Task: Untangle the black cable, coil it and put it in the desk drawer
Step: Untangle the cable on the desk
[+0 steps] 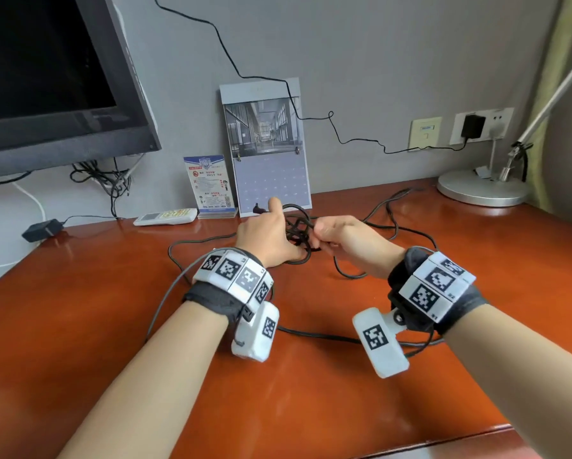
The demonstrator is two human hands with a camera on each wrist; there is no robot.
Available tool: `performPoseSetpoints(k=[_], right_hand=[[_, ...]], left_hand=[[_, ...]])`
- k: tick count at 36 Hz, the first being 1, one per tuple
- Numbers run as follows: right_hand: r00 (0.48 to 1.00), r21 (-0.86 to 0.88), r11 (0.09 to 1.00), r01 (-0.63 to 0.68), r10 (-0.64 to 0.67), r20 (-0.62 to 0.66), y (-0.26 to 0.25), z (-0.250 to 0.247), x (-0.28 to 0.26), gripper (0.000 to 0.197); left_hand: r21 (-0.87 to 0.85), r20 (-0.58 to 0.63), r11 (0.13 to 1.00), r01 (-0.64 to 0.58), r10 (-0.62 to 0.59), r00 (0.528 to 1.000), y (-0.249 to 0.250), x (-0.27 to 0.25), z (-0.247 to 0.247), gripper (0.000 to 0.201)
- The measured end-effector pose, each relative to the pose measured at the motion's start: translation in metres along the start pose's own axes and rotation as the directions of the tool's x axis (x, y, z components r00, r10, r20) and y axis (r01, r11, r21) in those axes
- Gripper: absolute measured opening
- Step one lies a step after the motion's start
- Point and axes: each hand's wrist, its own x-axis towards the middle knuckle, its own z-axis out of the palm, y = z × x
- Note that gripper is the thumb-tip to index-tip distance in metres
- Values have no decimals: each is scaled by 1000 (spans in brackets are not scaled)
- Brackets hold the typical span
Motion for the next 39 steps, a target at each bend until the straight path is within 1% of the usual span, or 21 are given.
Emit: performPoseSetpoints(k=[3,5,6,8,10,11,12,14,15,16,17,19,22,24,26,28,31,34,36,38,39], right_hand=[[997,-54,998,20,-24,-69,-10,0,4,31],[985,-50,999,-12,4,-172,-17,0,12,30],[972,-61,998,-35,20,-233,-20,1,17,33],[938,-178,982,-69,3,-347,-22,1,27,40],[906,-276,957,-90,-36,-421,-26,1,30,38],[905,-251,965,-81,-34,-423,-27,-1,31,35],[917,-167,985,-48,-23,-399,-29,-3,29,33],[932,120,993,18,27,-361,-30,-9,25,30],[933,276,961,38,65,-354,-30,-11,23,29],[931,375,926,46,96,-351,-29,-12,21,28],[933,423,905,46,112,-341,-28,-12,19,29],[941,425,905,-6,148,-303,-28,-10,18,29],[939,330,923,-197,274,-206,-30,-10,20,27],[935,316,913,-257,317,-157,-33,-12,20,25],[940,344,905,-249,311,-140,-35,-13,19,22],[948,381,898,-219,289,-136,-39,-14,18,25],[961,463,869,-175,253,-112,-43,-14,14,29],[987,480,868,-126,159,-30,-48,-13,9,21],[997,470,880,-76,78,16,-49,-14,7,28],[1000,476,879,-25,16,24,-49,-13,8,33],[1000,508,861,-4,-5,15,-50,-13,9,36]], left_hand=[[45,-17,998,45,-44,999,2,9,-7,71],[65,-27,997,47,-45,999,8,10,-10,69],[73,-28,996,44,-42,999,12,11,-11,69],[71,-16,997,43,-42,999,17,12,-10,72],[57,1,997,54,-54,999,18,13,-10,79],[42,3,997,68,-68,998,16,13,-11,81],[17,2,996,92,-92,996,13,13,-12,83],[-39,3,985,166,-166,986,4,13,-16,83],[-52,7,980,194,-194,981,-1,13,-19,82],[-47,16,979,200,-200,980,-5,13,-22,82],[-20,24,982,186,-185,982,-6,13,-24,81],[44,37,988,147,-148,988,-5,11,-27,81],[78,69,989,126,-131,989,0,5,-24,77],[79,87,987,136,-143,986,1,2,-21,76],[62,84,983,172,-177,981,-2,1,-18,79],[46,72,973,227,-230,970,-11,1,-17,84],[66,60,959,276,-280,958,-27,1,-18,85],[87,65,952,293,-299,952,-35,0,-18,88],[104,73,950,293,-302,951,-36,-1,-19,88],[113,81,949,296,-305,949,-37,-2,-19,86],[116,82,948,298,-308,948,-38,-2,-18,85]])
